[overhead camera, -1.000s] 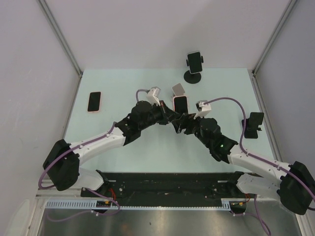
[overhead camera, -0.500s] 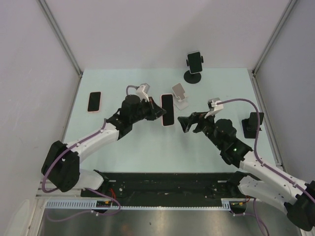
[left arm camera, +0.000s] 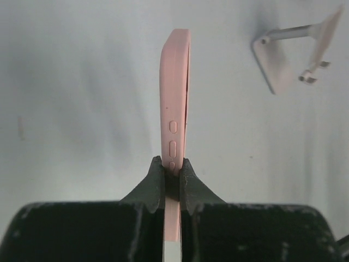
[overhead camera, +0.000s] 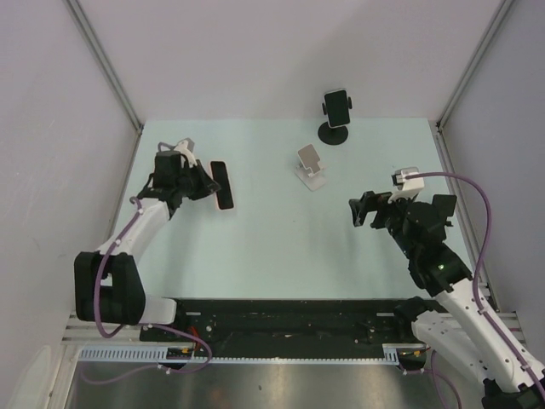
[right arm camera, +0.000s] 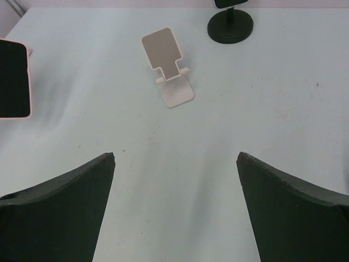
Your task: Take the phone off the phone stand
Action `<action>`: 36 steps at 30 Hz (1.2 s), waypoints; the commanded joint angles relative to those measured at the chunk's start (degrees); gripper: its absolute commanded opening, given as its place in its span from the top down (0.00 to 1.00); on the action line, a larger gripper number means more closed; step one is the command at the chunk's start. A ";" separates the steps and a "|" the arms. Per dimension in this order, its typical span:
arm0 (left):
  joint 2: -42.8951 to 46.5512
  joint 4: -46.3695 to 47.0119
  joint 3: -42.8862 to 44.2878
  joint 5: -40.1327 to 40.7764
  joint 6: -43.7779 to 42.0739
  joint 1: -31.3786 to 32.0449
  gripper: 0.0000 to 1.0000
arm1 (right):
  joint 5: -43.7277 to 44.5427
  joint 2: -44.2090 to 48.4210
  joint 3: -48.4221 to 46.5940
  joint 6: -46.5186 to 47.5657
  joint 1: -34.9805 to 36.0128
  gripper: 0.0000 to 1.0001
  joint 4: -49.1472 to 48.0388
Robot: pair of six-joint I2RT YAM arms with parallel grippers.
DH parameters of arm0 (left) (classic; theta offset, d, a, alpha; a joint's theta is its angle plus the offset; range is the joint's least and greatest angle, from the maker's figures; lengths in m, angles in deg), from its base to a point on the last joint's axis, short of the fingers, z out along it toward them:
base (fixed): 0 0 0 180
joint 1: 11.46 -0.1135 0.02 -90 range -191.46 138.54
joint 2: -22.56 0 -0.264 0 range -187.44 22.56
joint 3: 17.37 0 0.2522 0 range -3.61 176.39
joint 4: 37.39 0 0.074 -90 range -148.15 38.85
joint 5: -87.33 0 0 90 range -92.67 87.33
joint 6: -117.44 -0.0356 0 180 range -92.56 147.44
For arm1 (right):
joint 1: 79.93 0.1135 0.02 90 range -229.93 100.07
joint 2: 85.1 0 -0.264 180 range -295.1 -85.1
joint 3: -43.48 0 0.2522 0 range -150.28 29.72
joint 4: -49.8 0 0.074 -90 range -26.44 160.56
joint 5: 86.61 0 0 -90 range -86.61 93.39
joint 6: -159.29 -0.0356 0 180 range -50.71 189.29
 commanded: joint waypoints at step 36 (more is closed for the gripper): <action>-43.07 -18.68 43.02 -6.43 -24.53 -20.65 0.83 | 3.31 6.41 2.66 4.97 -10.41 0.00 2.81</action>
